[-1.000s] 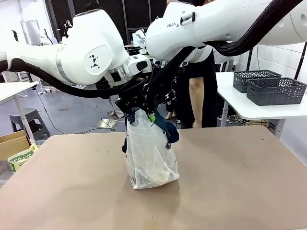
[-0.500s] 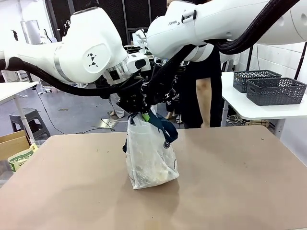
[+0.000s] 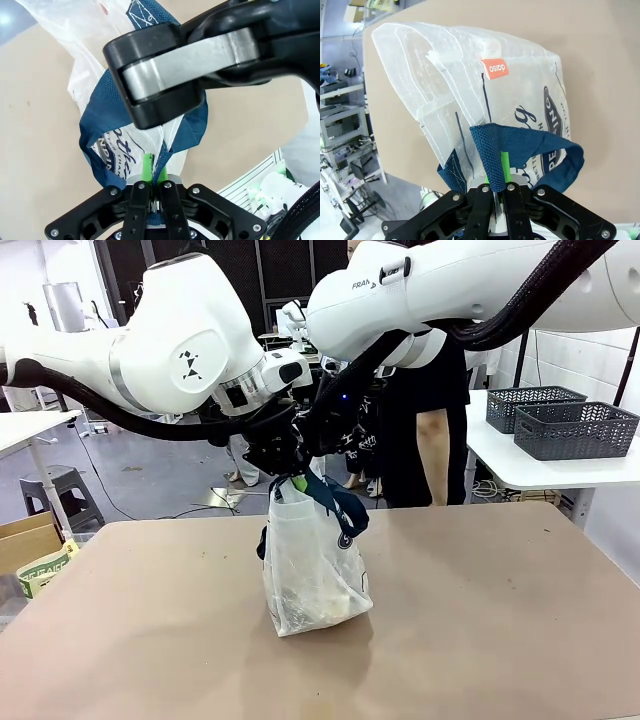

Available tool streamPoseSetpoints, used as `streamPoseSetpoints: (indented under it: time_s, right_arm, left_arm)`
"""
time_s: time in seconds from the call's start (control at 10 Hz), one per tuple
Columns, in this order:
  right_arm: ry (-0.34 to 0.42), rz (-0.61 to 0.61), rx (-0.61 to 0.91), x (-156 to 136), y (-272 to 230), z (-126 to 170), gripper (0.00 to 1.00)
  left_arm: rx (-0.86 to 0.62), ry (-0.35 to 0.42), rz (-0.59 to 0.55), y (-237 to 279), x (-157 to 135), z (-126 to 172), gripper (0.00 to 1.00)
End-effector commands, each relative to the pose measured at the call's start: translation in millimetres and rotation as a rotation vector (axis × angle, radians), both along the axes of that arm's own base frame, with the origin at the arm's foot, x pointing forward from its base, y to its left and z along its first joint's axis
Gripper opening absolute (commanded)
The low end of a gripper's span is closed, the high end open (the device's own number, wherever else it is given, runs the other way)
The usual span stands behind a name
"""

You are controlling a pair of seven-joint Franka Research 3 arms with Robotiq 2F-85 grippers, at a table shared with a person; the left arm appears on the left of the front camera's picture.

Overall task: Transfer purchased items from the store into the shopping bag.
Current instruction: Move the Reusable shopping bag to the right side of the table.

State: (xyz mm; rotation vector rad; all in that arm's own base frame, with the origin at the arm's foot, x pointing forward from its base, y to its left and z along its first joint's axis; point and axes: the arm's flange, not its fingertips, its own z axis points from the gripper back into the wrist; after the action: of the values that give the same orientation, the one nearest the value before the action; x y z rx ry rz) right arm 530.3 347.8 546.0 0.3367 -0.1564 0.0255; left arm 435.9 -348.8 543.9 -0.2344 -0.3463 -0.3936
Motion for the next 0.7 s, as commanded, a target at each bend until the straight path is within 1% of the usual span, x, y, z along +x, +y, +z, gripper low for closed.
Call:
streamPoseSetpoints:
  time_s: [0.0, 0.1, 0.3, 0.5, 0.6]
  right_arm:
    - [0.013, 0.018, 0.040, 1, -6, 6, 0.00]
    - [0.016, 0.032, 0.053, 2, -10, 6, 0.19]
    - [0.016, 0.022, 0.075, 6, -21, 4, 0.58]
    - [0.011, 0.007, 0.135, 9, -44, 5, 0.96]
    - [0.023, 0.004, 0.151, 12, -54, 3, 1.00]
  left_arm:
    - [0.022, -0.036, 0.008, 7, -5, 2, 0.00]
    - [0.000, 0.000, 0.000, 0, 0, 0, 0.00]
    - [0.000, 0.000, 0.000, 0, 0, 0, 0.00]
    - [0.000, 0.000, 0.000, 0, 0, 0, 0.00]
    - [0.000, 0.000, 0.000, 0, 0, 0, 0.00]
